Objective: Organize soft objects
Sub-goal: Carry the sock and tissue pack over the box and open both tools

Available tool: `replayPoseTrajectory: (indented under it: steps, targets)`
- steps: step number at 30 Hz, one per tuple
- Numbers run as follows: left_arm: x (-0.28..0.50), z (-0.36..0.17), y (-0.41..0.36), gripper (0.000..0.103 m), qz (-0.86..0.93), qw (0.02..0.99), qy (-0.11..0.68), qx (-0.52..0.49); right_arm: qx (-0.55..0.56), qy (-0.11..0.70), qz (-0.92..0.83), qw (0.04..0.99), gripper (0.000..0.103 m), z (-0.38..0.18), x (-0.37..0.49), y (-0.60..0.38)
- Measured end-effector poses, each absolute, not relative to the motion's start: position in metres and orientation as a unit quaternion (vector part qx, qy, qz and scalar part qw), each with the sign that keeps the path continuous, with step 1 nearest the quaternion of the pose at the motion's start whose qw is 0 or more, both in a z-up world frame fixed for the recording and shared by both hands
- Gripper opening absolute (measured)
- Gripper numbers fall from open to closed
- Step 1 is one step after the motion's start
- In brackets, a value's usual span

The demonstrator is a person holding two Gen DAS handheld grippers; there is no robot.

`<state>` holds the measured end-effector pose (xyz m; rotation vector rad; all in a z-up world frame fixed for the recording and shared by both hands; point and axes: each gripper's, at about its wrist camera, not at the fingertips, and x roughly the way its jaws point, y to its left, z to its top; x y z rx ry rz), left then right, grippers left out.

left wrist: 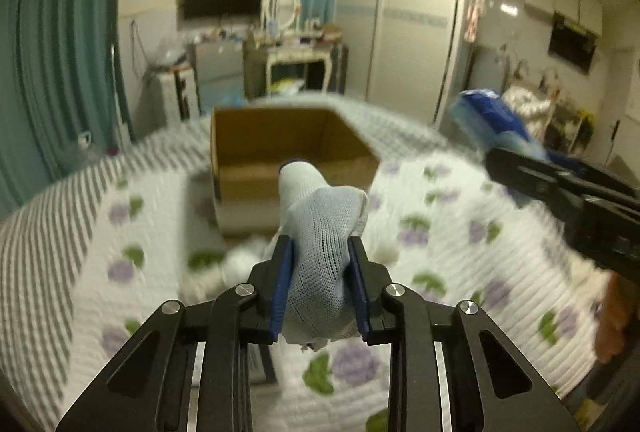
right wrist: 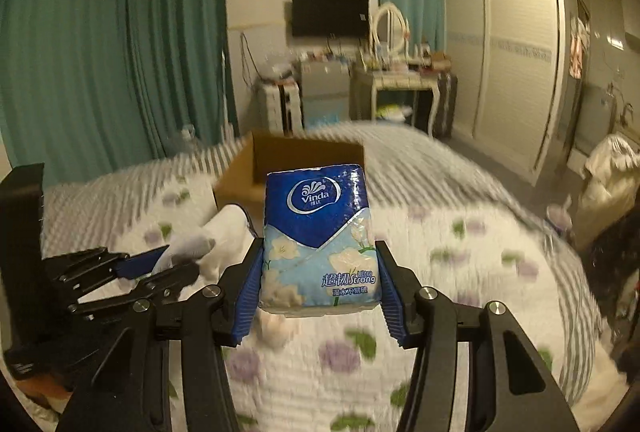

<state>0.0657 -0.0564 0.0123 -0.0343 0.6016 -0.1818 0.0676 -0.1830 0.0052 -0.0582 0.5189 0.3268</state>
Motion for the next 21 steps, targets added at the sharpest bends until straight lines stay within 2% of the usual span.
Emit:
replayPoseTrajectory:
  steps: [5, 9, 17, 21]
  targets:
    - [0.099, 0.049, -0.049, 0.027, -0.081, 0.963, 0.258, -0.006, -0.021, 0.229, 0.181, 0.956, 0.052, 0.044, 0.111, -0.167]
    - [0.14, 0.052, -0.044, 0.027, -0.073, 0.963, 0.258, -0.003, -0.034, 0.237, 0.192, 0.952, 0.052, 0.053, 0.162, -0.145]
    - [0.237, 0.01, -0.026, 0.027, -0.051, 0.956, 0.287, -0.009, -0.047, 0.292, 0.197, 0.935, 0.052, -0.001, 0.281, -0.122]
    - [0.259, -0.011, -0.021, 0.03, -0.047, 0.954, 0.296, 0.002, -0.053, 0.293, 0.202, 0.933, 0.053, -0.019, 0.309, -0.119]
